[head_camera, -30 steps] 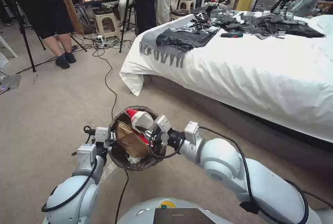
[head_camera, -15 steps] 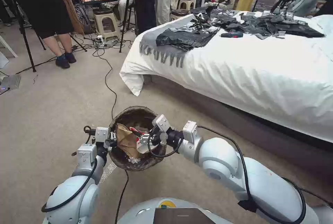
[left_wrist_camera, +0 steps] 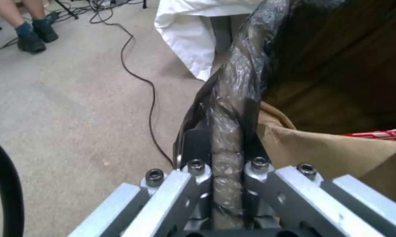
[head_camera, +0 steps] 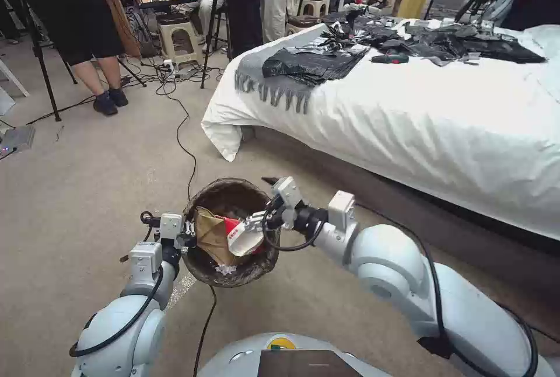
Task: Pick up the trash bin, then pick up the garbage from the floor and place it into the trash bin.
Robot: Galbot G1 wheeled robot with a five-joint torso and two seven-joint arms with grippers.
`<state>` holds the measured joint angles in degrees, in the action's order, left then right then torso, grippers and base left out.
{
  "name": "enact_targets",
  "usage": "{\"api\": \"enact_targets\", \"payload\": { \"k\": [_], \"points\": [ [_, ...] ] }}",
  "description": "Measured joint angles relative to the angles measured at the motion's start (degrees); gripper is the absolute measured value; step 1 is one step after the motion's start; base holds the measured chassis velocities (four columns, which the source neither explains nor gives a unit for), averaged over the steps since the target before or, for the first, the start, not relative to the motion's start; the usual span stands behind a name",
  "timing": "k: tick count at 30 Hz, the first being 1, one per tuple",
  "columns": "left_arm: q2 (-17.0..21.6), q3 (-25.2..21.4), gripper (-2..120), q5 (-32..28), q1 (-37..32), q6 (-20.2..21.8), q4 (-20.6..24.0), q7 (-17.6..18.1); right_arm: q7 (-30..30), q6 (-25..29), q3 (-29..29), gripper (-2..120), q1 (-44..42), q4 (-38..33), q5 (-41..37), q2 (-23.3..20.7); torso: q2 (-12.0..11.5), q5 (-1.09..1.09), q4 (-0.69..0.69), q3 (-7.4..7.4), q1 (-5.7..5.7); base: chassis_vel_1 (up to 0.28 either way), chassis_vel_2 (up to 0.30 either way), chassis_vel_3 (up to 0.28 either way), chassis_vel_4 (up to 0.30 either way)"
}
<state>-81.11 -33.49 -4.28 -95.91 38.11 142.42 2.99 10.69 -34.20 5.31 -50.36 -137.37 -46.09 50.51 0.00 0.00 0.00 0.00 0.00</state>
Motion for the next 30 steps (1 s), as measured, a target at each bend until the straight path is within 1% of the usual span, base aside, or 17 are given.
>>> {"api": "enact_targets", "payload": {
  "k": [3, 6, 7, 8, 10, 13, 15, 16, 18, 19, 21, 22, 24, 25, 27, 28, 30],
  "points": [
    [0.0, 0.0, 2, 0.0, 0.1, 0.0, 0.0, 0.0, 1.5, 2.9, -1.7, 100, -1.6, -0.1, 0.2, -0.2, 0.0, 0.00, -0.01, 0.00, 0.00, 0.000, 0.000, 0.000, 0.000],
    [-0.1, 0.0, 2, -0.1, 0.2, 0.0, 0.0, 0.0, 3.5, 7.7, -3.4, 100, -3.7, 0.9, 3.5, 0.3, 0.0, 0.00, 0.00, 0.00, 0.00, 0.000, 0.000, 0.000, 0.000],
    [-0.1, 0.0, 2, -0.1, 0.2, 0.0, 0.0, 0.0, 3.5, 7.7, -3.4, 100, -3.7, 0.9, 3.5, 0.3, 0.0, 0.00, 0.00, 0.00, 0.00, 0.000, 0.000, 0.000, 0.000],
    [0.0, -0.1, 2, -0.1, 0.1, 0.0, 0.0, 0.0, 4.1, 10.8, -5.8, 100, -5.9, 1.8, 6.7, 1.0, 0.0, 0.00, 0.02, 0.00, 0.00, 0.000, 0.000, 0.000, 0.000],
    [0.1, -0.5, 2, -0.3, 0.0, 0.0, 0.2, 0.0, 3.7, 13.7, -11.6, 100, -10.3, 2.8, 11.8, 2.8, 0.0, 0.00, 0.00, 0.00, 0.00, 0.000, 0.000, 0.000, 0.000],
    [0.3, -0.5, 2, -0.4, 0.0, 0.0, 0.2, 0.0, 3.1, 14.8, -14.2, 100, -12.7, 3.2, 13.8, 3.4, 0.0, 0.01, 0.00, 0.00, 0.00, 0.000, 0.000, 0.000, 0.000],
    [0.5, -0.6, 2, -0.5, -0.2, 0.0, 0.3, 0.0, 0.7, 18.3, -21.9, 100, -20.6, 3.9, 19.7, 5.9, 0.0, 0.01, 0.00, 0.00, 0.00, 0.000, 0.000, 0.000, 0.000],
    [0.5, -0.6, 2, -0.5, -0.2, 0.0, 0.3, 0.0, 0.7, 18.3, -21.9, 100, -20.6, 3.9, 19.7, 5.9, 0.0, 0.01, 0.00, 0.00, 0.00, 0.000, 0.000, 0.000, 0.000],
    [0.7, -0.6, 2, -0.5, -0.3, 0.0, 0.3, 0.0, -1.4, 22.8, -27.7, 100, -27.6, 4.1, 24.9, 8.9, 0.0, 0.00, -0.02, 0.00, 0.00, 0.000, 0.000, 0.000, 0.000],
    [0.7, -0.6, 2, -0.5, -0.3, 0.0, 0.3, 0.0, -1.4, 22.8, -27.7, 100, -27.6, 4.1, 24.9, 8.9, 0.0, 0.00, -0.02, 0.00, 0.00, 0.000, 0.000, 0.000, 0.000],
    [1.0, -0.6, 2, -0.5, -0.3, 0.0, 0.3, 0.0, -2.8, 28.0, -31.6, 100, -33.5, 4.4, 30.9, 12.8, 0.0, 0.00, 0.00, 0.00, 0.00, 0.000, 0.000, 0.000, 0.000],
    [1.0, -0.6, 2, -0.5, -0.3, 0.0, 0.3, 0.0, -2.8, 28.0, -31.6, 100, -33.5, 4.4, 30.9, 12.8, 0.0, 0.00, 0.00, 0.00, 0.00, 0.000, 0.000, 0.000, 0.000],
    [1.1, -0.6, 2, -0.6, -0.3, 0.0, 0.3, 0.0, -4.3, 33.7, -35.6, 100, -39.6, 5.0, 35.8, 18.3, 0.0, 0.00, 0.00, 0.00, 0.00, 0.000, 0.000, 0.000, 0.000],
    [1.1, -0.6, 2, -0.6, -0.3, 0.0, 0.3, 0.0, -4.3, 33.7, -35.6, 100, -39.6, 5.0, 35.8, 18.3, 0.0, 0.00, 0.00, 0.00, 0.00, 0.000, 0.000, 0.000, 0.000],
    [1.1, -0.6, 2, -0.6, -0.3, 0.0, 0.3, -0.1, -4.9, 37.2, -38.3, 100, -43.7, 5.2, 37.5, 21.7, 0.0, 0.00, -0.02, -0.01, 0.00, 0.000, 0.000, 0.000, 0.000],
    [1.1, -0.6, 2, -0.6, -0.3, 0.0, 0.3, -0.1, -4.9, 37.2, -38.3, 100, -43.7, 5.2, 37.5, 21.7, 0.0, 0.00, -0.02, -0.01, 0.00, 0.000, 0.000, 0.000, 0.000],
    [1.0, -0.8, 2, -0.6, -0.5, 0.0, 0.3, -0.1, -5.5, 39.8, -41.2, 100, -47.6, 5.2, 38.1, 24.7, 0.0, -0.01, 0.01, -0.01, 0.00, 0.000, 0.000, 0.000, 0.000]
  ]
}}
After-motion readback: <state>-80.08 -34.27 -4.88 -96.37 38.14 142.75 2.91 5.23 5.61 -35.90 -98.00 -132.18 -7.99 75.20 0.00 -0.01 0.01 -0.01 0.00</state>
